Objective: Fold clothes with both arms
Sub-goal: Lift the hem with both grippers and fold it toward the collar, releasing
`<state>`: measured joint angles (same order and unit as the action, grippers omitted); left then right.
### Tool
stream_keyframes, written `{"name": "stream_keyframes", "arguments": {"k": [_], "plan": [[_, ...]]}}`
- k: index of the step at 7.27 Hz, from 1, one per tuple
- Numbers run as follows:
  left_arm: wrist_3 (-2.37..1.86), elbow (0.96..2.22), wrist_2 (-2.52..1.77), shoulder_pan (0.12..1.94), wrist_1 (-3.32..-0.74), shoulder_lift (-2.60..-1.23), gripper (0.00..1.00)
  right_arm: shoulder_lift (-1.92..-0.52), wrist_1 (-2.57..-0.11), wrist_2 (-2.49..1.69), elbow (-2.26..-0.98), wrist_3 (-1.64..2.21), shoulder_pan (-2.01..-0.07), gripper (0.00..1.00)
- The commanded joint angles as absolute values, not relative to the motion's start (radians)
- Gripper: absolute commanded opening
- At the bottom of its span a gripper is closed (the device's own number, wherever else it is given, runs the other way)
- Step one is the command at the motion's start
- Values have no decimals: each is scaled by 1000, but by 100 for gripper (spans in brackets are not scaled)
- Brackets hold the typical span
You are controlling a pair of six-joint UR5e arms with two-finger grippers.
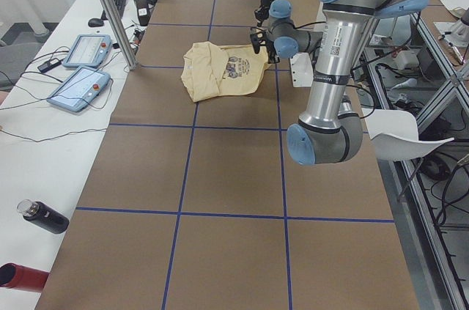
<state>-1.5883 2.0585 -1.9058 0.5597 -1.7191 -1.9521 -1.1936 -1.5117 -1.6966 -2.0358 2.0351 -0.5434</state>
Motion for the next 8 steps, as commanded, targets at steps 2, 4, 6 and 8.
{"name": "stream_keyframes", "arguments": {"k": [2, 4, 6, 8], "plan": [[-1491, 1771, -1913, 713, -1977, -1989, 0, -984, -1441, -1723, -1678, 1872, -684, 0], [-1491, 1627, -1913, 747, -2089, -2040, 0, -924, -1370, -1724, -1561, 1841, -722, 0], [-1490, 1568, -1911, 771, -2157, -2056, 0, -864, -1370, -1742, -1471, 1775, -762, 0], [-1488, 1534, -1908, 772, -2160, -2075, 0, -806, -1367, -1738, -1346, 1697, -770, 0]]}}
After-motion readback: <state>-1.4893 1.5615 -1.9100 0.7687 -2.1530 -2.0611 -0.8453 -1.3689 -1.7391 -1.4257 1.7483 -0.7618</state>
